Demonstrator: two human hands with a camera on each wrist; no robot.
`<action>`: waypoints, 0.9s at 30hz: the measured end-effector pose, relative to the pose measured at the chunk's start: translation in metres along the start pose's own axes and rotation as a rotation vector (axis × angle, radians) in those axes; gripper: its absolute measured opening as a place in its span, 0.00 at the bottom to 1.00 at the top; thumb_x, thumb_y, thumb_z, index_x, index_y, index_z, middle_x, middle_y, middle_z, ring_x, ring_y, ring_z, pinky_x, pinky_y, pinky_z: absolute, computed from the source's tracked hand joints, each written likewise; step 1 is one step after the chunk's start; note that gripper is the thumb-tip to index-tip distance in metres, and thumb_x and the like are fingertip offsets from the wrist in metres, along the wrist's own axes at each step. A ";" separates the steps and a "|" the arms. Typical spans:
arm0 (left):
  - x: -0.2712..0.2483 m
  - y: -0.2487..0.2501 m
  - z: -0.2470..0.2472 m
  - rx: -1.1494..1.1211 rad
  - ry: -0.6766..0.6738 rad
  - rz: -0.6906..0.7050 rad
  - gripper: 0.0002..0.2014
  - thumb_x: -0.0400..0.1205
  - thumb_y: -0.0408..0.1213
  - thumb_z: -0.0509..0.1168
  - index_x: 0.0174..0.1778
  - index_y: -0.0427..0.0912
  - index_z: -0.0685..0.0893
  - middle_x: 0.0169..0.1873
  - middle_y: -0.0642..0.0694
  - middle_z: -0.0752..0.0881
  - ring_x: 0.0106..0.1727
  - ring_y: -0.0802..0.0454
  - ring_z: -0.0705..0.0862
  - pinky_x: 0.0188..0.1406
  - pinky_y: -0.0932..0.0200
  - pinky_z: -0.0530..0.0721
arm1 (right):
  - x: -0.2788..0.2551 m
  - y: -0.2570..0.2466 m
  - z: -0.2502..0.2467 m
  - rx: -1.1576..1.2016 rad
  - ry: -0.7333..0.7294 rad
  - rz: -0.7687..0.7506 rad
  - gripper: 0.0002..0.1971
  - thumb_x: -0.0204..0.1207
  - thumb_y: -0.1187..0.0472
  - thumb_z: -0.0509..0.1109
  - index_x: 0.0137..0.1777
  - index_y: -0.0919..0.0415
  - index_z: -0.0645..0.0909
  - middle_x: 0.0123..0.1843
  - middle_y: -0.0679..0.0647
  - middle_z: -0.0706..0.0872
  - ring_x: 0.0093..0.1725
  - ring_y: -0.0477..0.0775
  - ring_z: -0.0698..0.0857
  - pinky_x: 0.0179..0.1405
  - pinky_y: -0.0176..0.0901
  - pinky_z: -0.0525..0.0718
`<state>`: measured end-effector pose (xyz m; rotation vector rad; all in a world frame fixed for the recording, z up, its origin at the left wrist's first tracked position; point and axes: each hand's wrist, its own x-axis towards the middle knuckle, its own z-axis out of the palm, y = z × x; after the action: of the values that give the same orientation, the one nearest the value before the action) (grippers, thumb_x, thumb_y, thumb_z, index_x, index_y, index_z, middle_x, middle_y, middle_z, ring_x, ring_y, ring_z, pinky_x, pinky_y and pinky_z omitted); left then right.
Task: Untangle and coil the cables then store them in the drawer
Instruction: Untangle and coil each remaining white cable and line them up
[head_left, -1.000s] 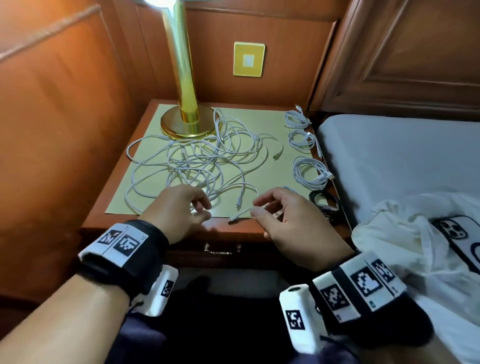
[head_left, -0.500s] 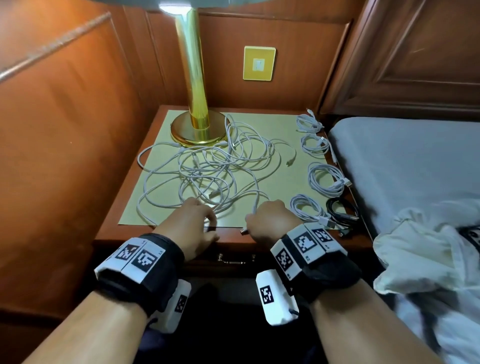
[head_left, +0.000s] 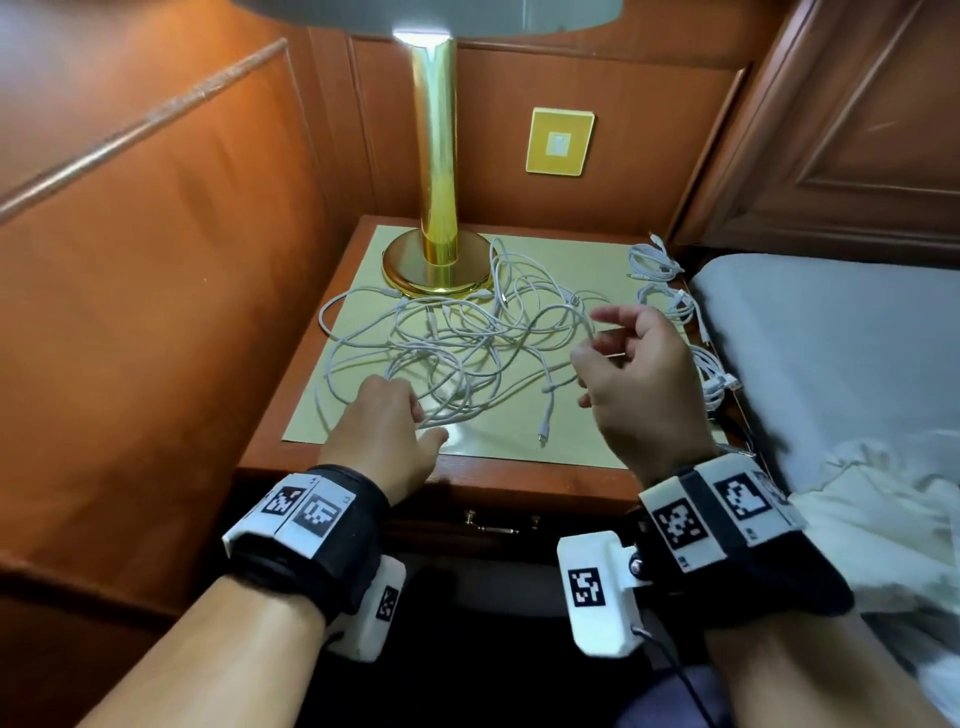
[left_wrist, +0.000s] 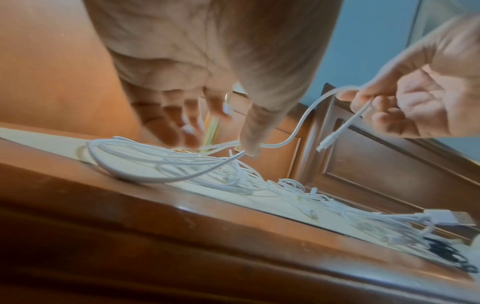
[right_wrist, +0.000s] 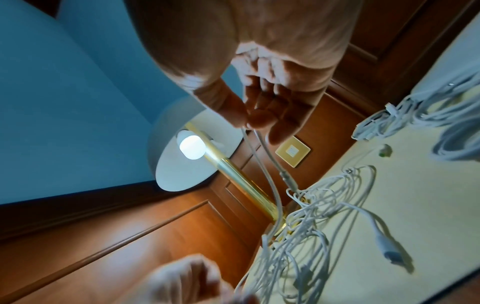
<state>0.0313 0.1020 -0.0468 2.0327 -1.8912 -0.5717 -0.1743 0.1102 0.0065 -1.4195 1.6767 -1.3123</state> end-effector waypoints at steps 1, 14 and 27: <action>-0.002 0.004 0.000 -0.047 0.059 0.022 0.17 0.79 0.48 0.74 0.52 0.46 0.73 0.56 0.47 0.72 0.48 0.45 0.80 0.46 0.54 0.74 | -0.004 -0.004 -0.001 0.015 -0.032 -0.019 0.08 0.79 0.63 0.68 0.54 0.51 0.83 0.39 0.47 0.86 0.36 0.50 0.84 0.45 0.64 0.89; -0.007 0.025 0.010 -0.327 -0.007 0.450 0.07 0.87 0.34 0.63 0.46 0.49 0.84 0.39 0.57 0.85 0.38 0.64 0.80 0.36 0.70 0.74 | -0.020 -0.020 -0.016 0.581 -0.060 0.032 0.15 0.82 0.50 0.63 0.38 0.49 0.89 0.50 0.50 0.90 0.56 0.49 0.87 0.69 0.54 0.81; -0.010 0.021 0.000 -0.394 0.205 0.559 0.17 0.70 0.25 0.55 0.45 0.42 0.85 0.41 0.50 0.83 0.44 0.56 0.81 0.46 0.64 0.79 | -0.026 0.000 -0.013 -0.364 -0.444 0.032 0.23 0.63 0.40 0.82 0.57 0.45 0.84 0.47 0.41 0.88 0.45 0.34 0.85 0.42 0.28 0.78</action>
<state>0.0127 0.1104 -0.0360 1.1991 -1.9161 -0.5082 -0.1787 0.1394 0.0069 -1.7272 1.6664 -0.6226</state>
